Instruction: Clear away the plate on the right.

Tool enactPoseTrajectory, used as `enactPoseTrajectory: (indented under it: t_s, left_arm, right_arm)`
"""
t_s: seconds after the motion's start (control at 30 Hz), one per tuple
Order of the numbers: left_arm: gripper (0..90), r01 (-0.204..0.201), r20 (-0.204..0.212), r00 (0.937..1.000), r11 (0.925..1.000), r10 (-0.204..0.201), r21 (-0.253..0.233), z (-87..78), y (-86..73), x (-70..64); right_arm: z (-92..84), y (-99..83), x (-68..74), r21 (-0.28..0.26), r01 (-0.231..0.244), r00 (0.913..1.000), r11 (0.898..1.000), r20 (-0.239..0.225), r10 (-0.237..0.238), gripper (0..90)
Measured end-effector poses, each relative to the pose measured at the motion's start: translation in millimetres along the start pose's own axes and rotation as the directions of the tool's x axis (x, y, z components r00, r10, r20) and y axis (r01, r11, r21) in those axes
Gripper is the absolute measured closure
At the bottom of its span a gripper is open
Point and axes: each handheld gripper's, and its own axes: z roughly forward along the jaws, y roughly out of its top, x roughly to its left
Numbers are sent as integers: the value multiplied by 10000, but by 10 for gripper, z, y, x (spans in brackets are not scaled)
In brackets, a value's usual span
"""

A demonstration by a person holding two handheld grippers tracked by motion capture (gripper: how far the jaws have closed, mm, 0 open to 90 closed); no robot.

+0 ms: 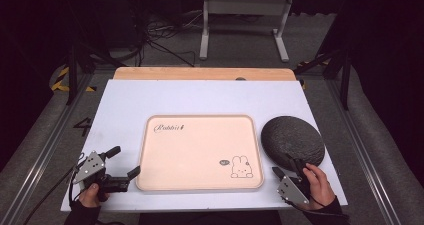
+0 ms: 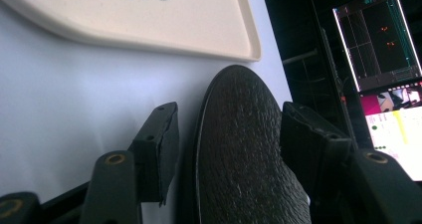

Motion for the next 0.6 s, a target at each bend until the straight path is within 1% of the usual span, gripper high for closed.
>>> enactPoseTrajectory:
  t_s: [0.03, 0.1, 0.13, 0.23, 0.3, 0.33, 0.43, 0.47, 0.53, 0.57, 0.6]
  left_arm:
    - [5, -2, -1, 10000, 10000, 2, 1, 0, 0, 0]
    - [5, 0, 2, 10000, 10000, 0, -1, 0, 0, 0]
    - [5, -3, 3, 10000, 10000, 3, 0, 0, 0, 0]
    - [5, -5, 7, 10000, 10000, 5, 2, 0, 0, 0]
    - [5, -10, 8, 10000, 10000, 10, 1, 0, 0, 0]
    - [5, -9, 10, 10000, 10000, 9, 0, 0, 0, 0]
    - [5, -10, 12, 10000, 10000, 10, -4, 0, 0, 0]
    - [5, -12, 15, 10000, 10000, 12, -4, 0, 0, 0]
    - [5, -10, 17, 10000, 10000, 10, -10, 0, 0, 0]
    - [5, 0, 0, 10000, 10000, 0, -35, 1, -1, -2]
    - [5, -5, 1, 10000, 10000, 5, -32, 1, -1, -1]
  right_arm:
    - [2, 1, 7, 104, 33, 10000, 9999, 48, -33, 416]
    - [21, -2, 27, 342, 344, 9994, 9988, 72, -347, 424]
    - [32, -4, 32, 587, 735, 9971, 9956, 158, -745, 429]
    - [47, -2, 47, 882, 994, 9946, 9911, 213, -1016, 440]
    - [53, 7, 61, 1114, 1279, 9909, 9855, 280, -1317, 455]
    - [53, 7, 61, 1114, 1279, 9909, 9855, 280, -1317, 455]
    - [66, 14, 74, 1538, 1621, 9854, 9747, 269, -1681, 482]
    - [70, 14, 77, 1626, 1643, 9848, 9729, 297, -1712, 489]
    - [79, 7, 67, 2009, 1816, 9810, 9626, 307, -1915, 499]
    - [90, -2, 67, 2255, 1749, 9819, 9584, 315, -1866, 501]
    - [93, -9, 65, 2347, 1673, 9831, 9576, 337, -1800, 499]
